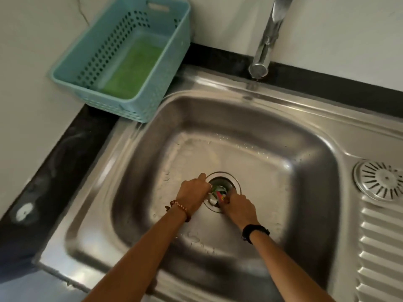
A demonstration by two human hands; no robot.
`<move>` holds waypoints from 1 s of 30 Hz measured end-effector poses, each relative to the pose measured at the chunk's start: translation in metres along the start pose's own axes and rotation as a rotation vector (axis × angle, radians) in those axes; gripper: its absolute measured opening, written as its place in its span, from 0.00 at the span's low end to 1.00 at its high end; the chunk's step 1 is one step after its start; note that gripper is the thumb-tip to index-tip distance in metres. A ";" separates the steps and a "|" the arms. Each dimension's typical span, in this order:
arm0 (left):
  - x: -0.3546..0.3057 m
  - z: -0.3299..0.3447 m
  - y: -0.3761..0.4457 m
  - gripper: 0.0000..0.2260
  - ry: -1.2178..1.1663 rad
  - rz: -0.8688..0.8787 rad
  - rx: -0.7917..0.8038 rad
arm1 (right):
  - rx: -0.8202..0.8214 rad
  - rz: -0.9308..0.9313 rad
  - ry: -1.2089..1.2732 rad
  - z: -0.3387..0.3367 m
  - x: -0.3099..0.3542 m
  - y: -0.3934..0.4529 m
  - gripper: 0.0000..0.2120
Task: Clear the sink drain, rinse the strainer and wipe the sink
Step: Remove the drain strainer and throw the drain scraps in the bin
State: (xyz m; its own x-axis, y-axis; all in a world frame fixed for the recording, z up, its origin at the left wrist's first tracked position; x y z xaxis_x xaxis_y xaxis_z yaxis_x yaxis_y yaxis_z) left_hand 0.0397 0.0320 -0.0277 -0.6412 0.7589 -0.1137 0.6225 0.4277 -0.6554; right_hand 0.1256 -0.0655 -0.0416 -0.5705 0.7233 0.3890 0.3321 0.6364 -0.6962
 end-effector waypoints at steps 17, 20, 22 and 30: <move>0.023 -0.040 -0.223 0.10 -0.594 -0.183 -0.325 | -0.120 -0.371 0.787 -0.020 0.069 -0.174 0.07; 0.040 -0.009 -0.309 0.08 -0.732 -0.232 -0.415 | -0.057 -0.492 0.797 0.013 0.110 -0.234 0.04; 0.056 0.024 -0.368 0.07 -0.813 -0.290 -0.487 | 0.022 -0.577 0.768 0.050 0.140 -0.273 0.05; 0.120 0.211 -0.522 0.06 -1.111 -0.637 -0.645 | 0.391 -0.668 0.456 0.231 0.214 -0.356 0.06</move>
State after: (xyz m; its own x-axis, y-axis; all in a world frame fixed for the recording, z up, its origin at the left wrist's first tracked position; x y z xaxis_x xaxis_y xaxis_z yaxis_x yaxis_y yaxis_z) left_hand -0.4568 -0.2042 0.1432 -0.7078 -0.2848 -0.6465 -0.0007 0.9154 -0.4025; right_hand -0.2885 -0.1997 0.1500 -0.1717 0.3246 0.9301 -0.2888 0.8861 -0.3625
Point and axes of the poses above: each hand's wrist, its own y-axis towards the middle knuckle, its own z-axis out of the palm, x = y × z, the point moved 5 cm from there along y, towards the middle knuckle, and after that the axes turned 13 degrees about x, right-handed, at the moved point
